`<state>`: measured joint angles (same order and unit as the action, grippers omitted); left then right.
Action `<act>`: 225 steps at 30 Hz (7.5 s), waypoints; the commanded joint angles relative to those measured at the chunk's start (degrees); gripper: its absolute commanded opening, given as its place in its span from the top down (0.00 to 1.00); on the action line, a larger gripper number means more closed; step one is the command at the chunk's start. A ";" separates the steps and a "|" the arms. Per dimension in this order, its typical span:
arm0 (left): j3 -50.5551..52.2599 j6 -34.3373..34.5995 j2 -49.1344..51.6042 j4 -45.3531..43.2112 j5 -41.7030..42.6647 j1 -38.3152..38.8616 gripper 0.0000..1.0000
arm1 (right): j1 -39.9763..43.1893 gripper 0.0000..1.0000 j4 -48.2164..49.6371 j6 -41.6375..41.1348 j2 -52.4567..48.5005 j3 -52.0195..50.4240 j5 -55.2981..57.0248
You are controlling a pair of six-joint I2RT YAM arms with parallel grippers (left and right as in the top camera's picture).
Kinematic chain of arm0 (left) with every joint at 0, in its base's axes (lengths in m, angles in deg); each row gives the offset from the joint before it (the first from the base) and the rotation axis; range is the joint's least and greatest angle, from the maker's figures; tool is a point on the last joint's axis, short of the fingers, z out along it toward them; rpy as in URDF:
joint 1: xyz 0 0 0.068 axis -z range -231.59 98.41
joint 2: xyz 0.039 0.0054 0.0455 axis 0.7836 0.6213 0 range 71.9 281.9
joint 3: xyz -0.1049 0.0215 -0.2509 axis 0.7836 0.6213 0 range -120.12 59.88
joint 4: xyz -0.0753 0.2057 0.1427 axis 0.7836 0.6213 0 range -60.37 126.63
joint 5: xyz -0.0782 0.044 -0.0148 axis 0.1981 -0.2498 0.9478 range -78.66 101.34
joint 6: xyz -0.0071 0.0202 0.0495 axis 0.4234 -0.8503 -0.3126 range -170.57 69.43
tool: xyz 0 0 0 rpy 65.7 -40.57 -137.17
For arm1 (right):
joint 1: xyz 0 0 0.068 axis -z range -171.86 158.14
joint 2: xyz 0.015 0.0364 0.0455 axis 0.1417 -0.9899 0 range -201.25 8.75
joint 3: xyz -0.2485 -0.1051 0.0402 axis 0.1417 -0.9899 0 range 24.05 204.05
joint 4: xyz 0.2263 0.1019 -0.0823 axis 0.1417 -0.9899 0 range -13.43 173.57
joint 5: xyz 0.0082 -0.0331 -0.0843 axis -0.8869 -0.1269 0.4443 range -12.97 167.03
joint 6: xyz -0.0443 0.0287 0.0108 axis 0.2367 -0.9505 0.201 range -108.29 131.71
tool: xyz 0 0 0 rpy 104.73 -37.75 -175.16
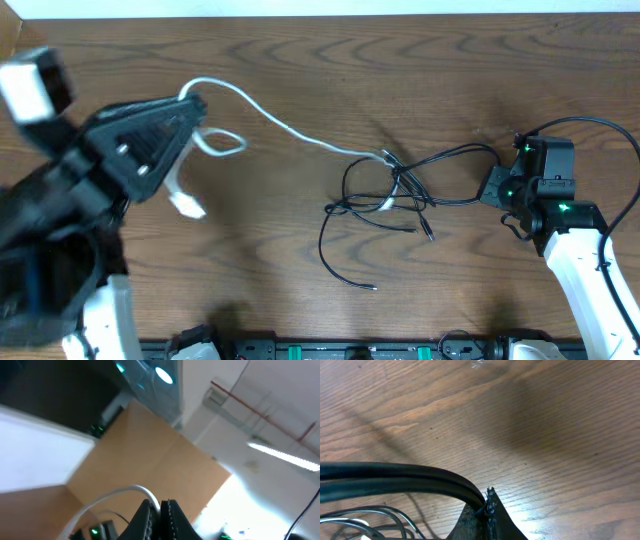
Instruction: Untangle cables
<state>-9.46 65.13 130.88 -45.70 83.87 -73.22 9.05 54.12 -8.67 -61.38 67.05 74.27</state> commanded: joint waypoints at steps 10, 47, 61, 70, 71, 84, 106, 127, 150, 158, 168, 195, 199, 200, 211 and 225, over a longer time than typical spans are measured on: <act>-8.46 0.09 -1.40 8.87 8.44 -16.68 0.92 | 7.65 0.99 -1.88 -10.12 -0.39 0.33 14.36; -16.74 -6.10 2.16 26.82 5.84 -27.28 0.93 | 20.00 0.99 3.72 -7.37 -0.42 -5.31 -2.80; -32.11 -8.13 12.79 44.02 2.10 -27.17 0.93 | 20.00 0.99 3.74 -7.19 -0.42 -5.31 -2.80; -45.97 -8.13 19.76 51.80 -0.39 -23.32 0.93 | 20.00 0.99 4.00 -7.19 -0.42 -5.31 -2.80; -46.90 -8.15 20.20 52.96 -1.33 -22.25 0.93 | 20.00 0.99 4.02 -7.21 -0.42 -5.31 -2.80; -48.02 -38.49 23.39 104.83 -36.37 4.87 0.92 | 20.00 0.99 3.96 -7.17 -0.42 -5.31 -2.78; -48.02 -56.85 54.90 56.46 -56.54 50.45 0.93 | 19.54 0.99 -6.38 17.99 -0.39 -5.33 -31.87; -48.00 -81.35 57.24 81.50 -61.68 55.19 0.92 | 10.67 0.99 -0.35 14.84 -0.39 -13.27 -26.69; -48.02 -88.02 57.07 135.56 -80.72 33.79 0.93 | 10.67 0.99 2.10 16.33 -0.39 -13.29 -24.09; -48.00 -88.04 57.07 151.08 -80.74 32.52 0.91 | 10.69 0.99 3.63 16.39 0.00 -11.85 -25.11; -48.00 -88.04 57.07 156.54 -80.74 32.52 0.20 | 11.39 0.84 -6.40 16.39 5.09 -2.43 -23.02; -48.00 -88.02 53.11 157.44 -80.50 32.52 0.14 | -2.32 0.28 12.81 2.89 -2.21 4.90 -36.63; -48.00 -88.02 53.11 157.44 -80.50 32.52 0.14 | -7.28 0.34 21.70 -3.74 -6.58 4.90 -36.37; -48.00 -88.02 53.11 157.44 -80.52 32.52 0.14 | -8.52 0.36 23.26 -5.33 -7.56 4.90 -35.34; -48.00 -88.02 53.11 157.48 -80.52 32.52 0.14 | -22.03 0.37 27.93 -21.55 -16.11 4.90 -0.02; -48.00 -88.02 53.11 157.57 -80.52 32.52 0.14 | -25.00 0.32 51.49 -32.96 -34.16 4.92 12.33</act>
<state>-57.00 -22.37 184.40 111.67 3.68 -40.58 -15.52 102.05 -39.79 -91.56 71.56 83.60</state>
